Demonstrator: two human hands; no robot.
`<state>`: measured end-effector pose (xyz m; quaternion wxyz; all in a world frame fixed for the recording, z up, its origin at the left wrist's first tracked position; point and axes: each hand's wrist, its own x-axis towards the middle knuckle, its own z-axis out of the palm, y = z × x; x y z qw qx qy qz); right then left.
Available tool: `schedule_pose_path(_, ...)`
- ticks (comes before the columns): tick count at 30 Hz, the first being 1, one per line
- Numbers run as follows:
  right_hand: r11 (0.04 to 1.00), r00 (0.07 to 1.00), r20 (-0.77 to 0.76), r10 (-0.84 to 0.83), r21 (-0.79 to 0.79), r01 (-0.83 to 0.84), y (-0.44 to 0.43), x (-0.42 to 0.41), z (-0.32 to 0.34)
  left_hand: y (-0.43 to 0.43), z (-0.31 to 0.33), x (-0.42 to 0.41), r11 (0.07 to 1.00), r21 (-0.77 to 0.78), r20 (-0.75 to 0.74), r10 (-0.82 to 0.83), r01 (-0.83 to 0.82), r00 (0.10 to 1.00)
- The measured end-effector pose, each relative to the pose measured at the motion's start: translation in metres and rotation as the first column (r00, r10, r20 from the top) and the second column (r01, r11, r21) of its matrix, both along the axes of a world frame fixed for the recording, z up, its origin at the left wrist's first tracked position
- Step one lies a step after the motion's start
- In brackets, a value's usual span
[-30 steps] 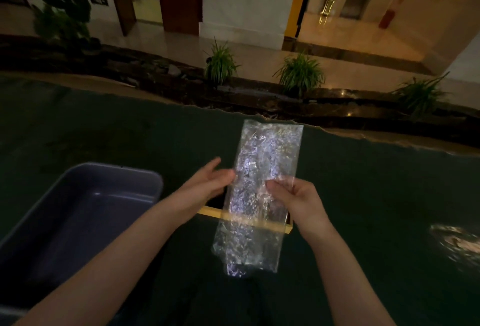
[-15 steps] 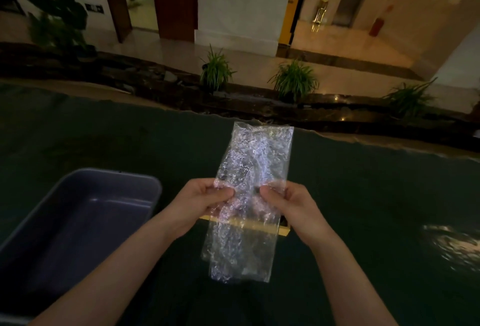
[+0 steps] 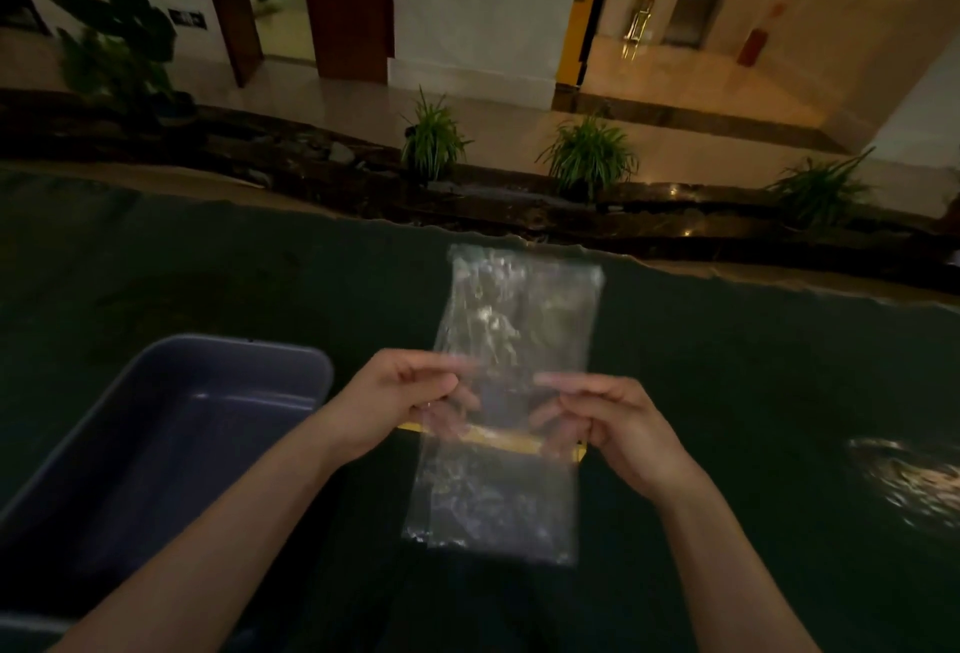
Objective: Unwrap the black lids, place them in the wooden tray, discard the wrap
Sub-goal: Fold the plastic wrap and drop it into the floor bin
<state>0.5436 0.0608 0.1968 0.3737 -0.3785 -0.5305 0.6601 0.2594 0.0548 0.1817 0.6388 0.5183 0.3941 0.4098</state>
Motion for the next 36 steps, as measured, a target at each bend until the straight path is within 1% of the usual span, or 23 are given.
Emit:
schedule_pose_path(2, 0.999, 0.999, -0.032, -0.038, -0.023, 0.037, -0.001, -0.003, -0.001, 0.000, 0.001, 0.000, 0.999, 0.018, -0.029, 0.037, -0.036, 0.999)
schedule_pose_path(4, 0.997, 0.996, -0.058, -0.062, -0.038, 0.060, -0.001, -0.006, -0.001, 0.000, 0.002, 0.001, 0.998, -0.008, 0.025, 0.060, -0.060, 0.998)
schedule_pose_path(5, 0.997, 0.997, -0.038, -0.074, -0.024, 0.073, -0.001, -0.008, 0.000, 0.000, 0.003, 0.002, 0.998, -0.016, 0.072, 0.054, -0.053, 0.996)
schedule_pose_path(8, 0.985, 0.977, 0.161, -0.136, 0.131, 0.115, 0.000, -0.012, -0.003, 0.000, 0.000, 0.001, 1.000, -0.019, 0.211, 0.012, -0.008, 0.977)
schedule_pose_path(9, 0.979, 0.968, 0.191, -0.163, 0.157, 0.134, 0.001, -0.014, -0.002, 0.001, 0.001, 0.002, 0.999, -0.041, 0.261, 0.015, -0.005, 0.965)
schedule_pose_path(11, 0.971, 0.963, 0.170, -0.209, 0.153, 0.183, 0.002, -0.016, 0.000, 0.002, -0.001, 0.004, 0.986, -0.166, 0.305, 0.080, -0.030, 0.949)
schedule_pose_path(12, 0.969, 0.964, 0.146, -0.220, 0.150, 0.199, 0.004, -0.017, 0.000, 0.002, -0.002, 0.006, 0.973, -0.225, 0.263, 0.107, -0.047, 0.959)
schedule_pose_path(13, 0.967, 0.966, 0.130, -0.223, 0.154, 0.202, 0.005, -0.017, 0.001, 0.000, -0.003, 0.007, 0.969, -0.246, 0.191, 0.087, -0.038, 0.978)
schedule_pose_path(15, 0.964, 0.966, 0.140, -0.216, 0.189, 0.188, 0.007, -0.018, 0.001, -0.007, -0.007, 0.011, 0.967, -0.248, 0.054, -0.053, 0.065, 0.997)
schedule_pose_path(16, 0.958, 0.965, 0.138, -0.225, 0.213, 0.193, 0.008, -0.018, 0.000, -0.010, -0.009, 0.013, 0.964, -0.251, -0.002, -0.094, 0.090, 0.996)
schedule_pose_path(17, 0.949, 0.961, 0.113, -0.252, 0.223, 0.223, 0.009, -0.019, -0.002, -0.011, -0.011, 0.014, 0.966, -0.249, -0.052, -0.092, 0.077, 0.994)
schedule_pose_path(19, 0.939, 0.948, 0.021, -0.318, 0.145, 0.312, 0.009, -0.019, -0.005, -0.013, -0.014, 0.016, 0.975, -0.217, -0.139, 0.019, -0.049, 0.990)
schedule_pose_path(20, 0.946, 0.949, -0.016, -0.314, 0.072, 0.315, 0.009, -0.017, -0.007, -0.013, -0.016, 0.016, 0.974, -0.195, -0.168, 0.086, -0.118, 0.982)
schedule_pose_path(21, 0.962, 0.962, -0.018, -0.271, 0.006, 0.271, 0.008, -0.015, -0.008, -0.013, -0.016, 0.016, 0.969, -0.173, -0.188, 0.142, -0.175, 0.972)
schedule_pose_path(23, 0.995, 0.993, 0.082, -0.083, -0.055, 0.087, 0.003, -0.013, -0.010, -0.013, -0.014, 0.016, 0.963, -0.138, -0.199, 0.201, -0.230, 0.959)
schedule_pose_path(24, 0.998, 0.990, 0.142, -0.001, -0.060, 0.009, 0.000, -0.013, -0.012, -0.014, -0.013, 0.016, 0.963, -0.127, -0.198, 0.209, -0.237, 0.958)
schedule_pose_path(25, 0.999, 0.980, 0.195, 0.025, -0.050, -0.015, -0.002, -0.013, -0.015, -0.014, -0.012, 0.017, 0.963, -0.121, -0.191, 0.215, -0.240, 0.958)
schedule_pose_path(27, 0.998, 0.971, 0.229, -0.063, -0.006, 0.066, -0.004, -0.017, -0.022, -0.014, -0.008, 0.020, 0.965, -0.127, -0.148, 0.212, -0.231, 0.966)
schedule_pose_path(29, 0.984, 0.964, 0.201, -0.176, 0.044, 0.170, -0.006, -0.019, -0.026, -0.016, -0.008, 0.021, 0.977, -0.163, -0.079, 0.126, -0.137, 0.989)
schedule_pose_path(31, 0.972, 0.958, 0.174, -0.230, 0.093, 0.217, -0.006, -0.018, -0.028, -0.019, -0.009, 0.022, 0.986, -0.167, -0.086, 0.003, -0.017, 0.996)
schedule_pose_path(32, 0.968, 0.957, 0.159, -0.242, 0.108, 0.227, -0.007, -0.018, -0.029, -0.021, -0.010, 0.023, 0.987, -0.163, -0.118, -0.007, -0.012, 0.993)
schedule_pose_path(33, 0.960, 0.950, 0.166, -0.266, 0.135, 0.245, -0.008, -0.016, -0.031, -0.022, -0.013, 0.024, 0.988, -0.146, -0.151, 0.028, -0.050, 0.988)
schedule_pose_path(36, 0.926, 0.904, 0.241, -0.353, 0.231, 0.300, -0.010, -0.008, -0.041, -0.023, -0.020, 0.030, 0.971, -0.019, -0.191, 0.230, -0.238, 0.954)
